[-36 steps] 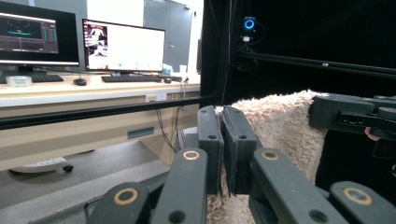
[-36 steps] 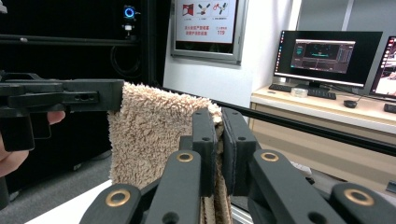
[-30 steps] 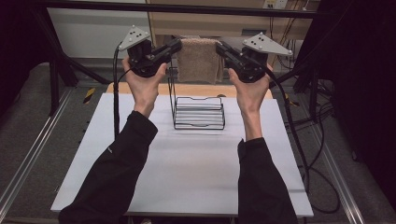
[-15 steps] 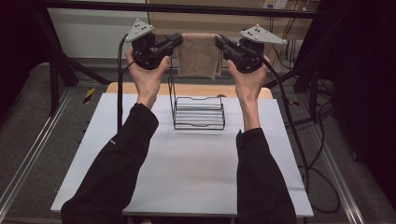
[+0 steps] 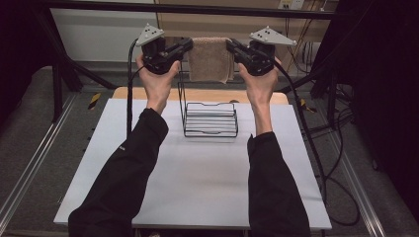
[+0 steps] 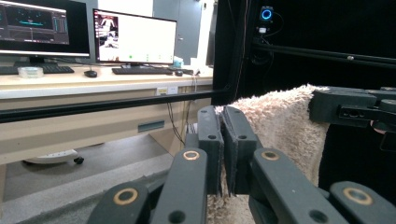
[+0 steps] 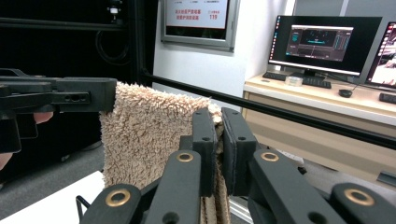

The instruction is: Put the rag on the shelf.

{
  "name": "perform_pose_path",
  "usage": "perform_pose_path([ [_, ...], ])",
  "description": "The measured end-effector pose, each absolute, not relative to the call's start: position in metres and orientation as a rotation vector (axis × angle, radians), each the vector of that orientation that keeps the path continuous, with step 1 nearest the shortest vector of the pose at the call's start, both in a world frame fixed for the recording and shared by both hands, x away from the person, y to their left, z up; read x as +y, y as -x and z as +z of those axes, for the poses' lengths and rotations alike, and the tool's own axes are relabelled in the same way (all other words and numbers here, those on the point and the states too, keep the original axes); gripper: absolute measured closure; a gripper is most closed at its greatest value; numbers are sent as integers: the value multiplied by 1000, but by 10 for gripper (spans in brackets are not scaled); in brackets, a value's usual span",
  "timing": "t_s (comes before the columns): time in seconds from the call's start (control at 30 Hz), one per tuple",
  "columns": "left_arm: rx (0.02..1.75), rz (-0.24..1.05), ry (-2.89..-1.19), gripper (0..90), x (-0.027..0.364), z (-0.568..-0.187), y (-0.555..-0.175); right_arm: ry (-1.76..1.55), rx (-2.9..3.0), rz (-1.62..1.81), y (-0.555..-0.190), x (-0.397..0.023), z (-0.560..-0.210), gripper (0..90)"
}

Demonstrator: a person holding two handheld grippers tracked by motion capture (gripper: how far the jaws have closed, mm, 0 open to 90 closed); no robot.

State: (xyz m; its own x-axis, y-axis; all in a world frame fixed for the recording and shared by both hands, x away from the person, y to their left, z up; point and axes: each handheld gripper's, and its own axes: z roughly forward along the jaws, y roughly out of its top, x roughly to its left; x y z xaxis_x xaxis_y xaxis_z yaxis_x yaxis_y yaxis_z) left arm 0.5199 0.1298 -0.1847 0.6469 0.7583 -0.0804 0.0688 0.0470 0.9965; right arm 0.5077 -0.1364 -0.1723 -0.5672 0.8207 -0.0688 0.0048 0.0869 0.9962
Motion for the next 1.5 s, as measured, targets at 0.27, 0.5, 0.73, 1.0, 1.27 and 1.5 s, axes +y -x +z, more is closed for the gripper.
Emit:
perform_pose_path([
  [0.27,740,596,-1477,861,131,-196,-520,-828,1730,1531,-510,-136,-184,849],
  [0.5,736,586,-1511,861,131,-205,-517,-830,1758,1528,-507,-139,-197,848],
  [0.73,731,577,-1541,861,129,-214,-515,-848,1781,1529,-507,-142,-211,848],
  [1.0,716,562,-1550,860,130,-219,-512,-845,1791,1526,-504,-145,-215,848],
  [1.27,697,539,-1567,859,131,-220,-505,-826,1802,1523,-497,-147,-215,846],
  [1.5,689,530,-1592,858,131,-221,-500,-814,1820,1506,-490,-148,-217,845],
])
